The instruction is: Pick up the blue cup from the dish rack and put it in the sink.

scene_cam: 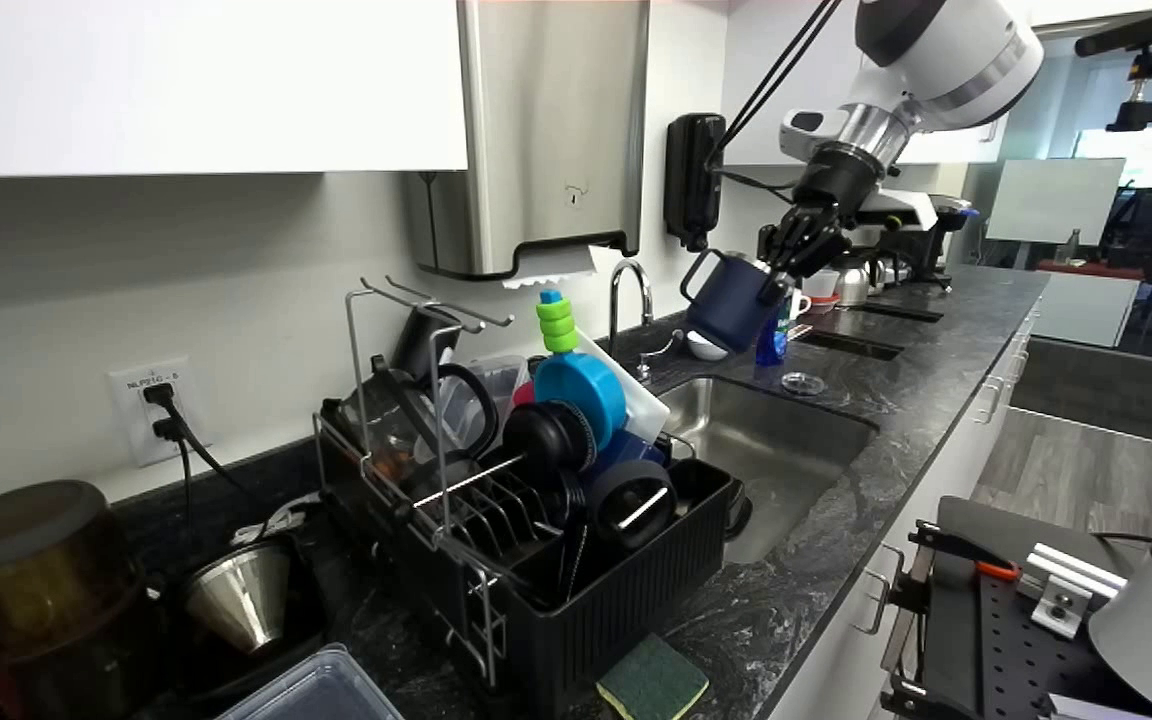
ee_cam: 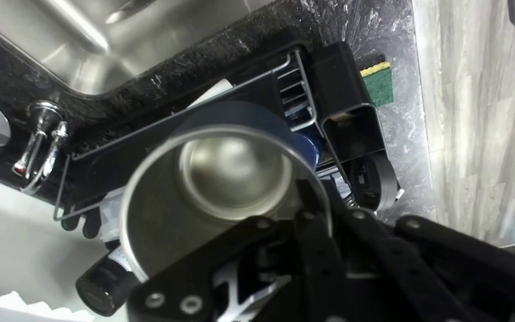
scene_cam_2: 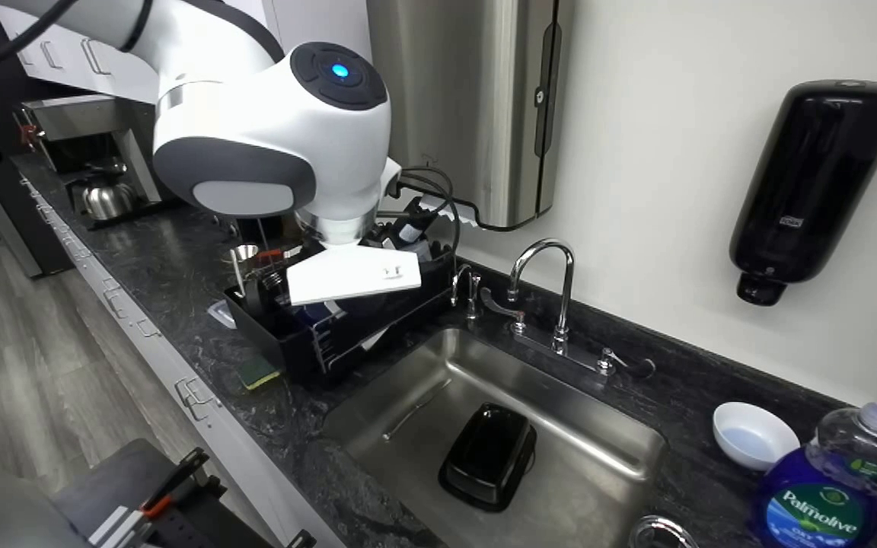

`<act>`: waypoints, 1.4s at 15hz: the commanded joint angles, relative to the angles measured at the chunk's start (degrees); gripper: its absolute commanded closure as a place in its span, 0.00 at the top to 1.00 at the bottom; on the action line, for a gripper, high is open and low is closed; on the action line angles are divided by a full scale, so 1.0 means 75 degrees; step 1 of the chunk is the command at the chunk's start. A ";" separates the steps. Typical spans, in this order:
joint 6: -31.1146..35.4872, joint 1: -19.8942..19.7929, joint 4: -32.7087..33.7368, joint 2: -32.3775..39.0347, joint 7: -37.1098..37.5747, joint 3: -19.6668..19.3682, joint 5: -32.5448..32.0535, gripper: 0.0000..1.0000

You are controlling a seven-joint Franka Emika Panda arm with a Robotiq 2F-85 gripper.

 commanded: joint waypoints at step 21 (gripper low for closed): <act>0.1097 -0.0573 0.1095 0.2207 0.1760 -0.1108 -0.0002 0.02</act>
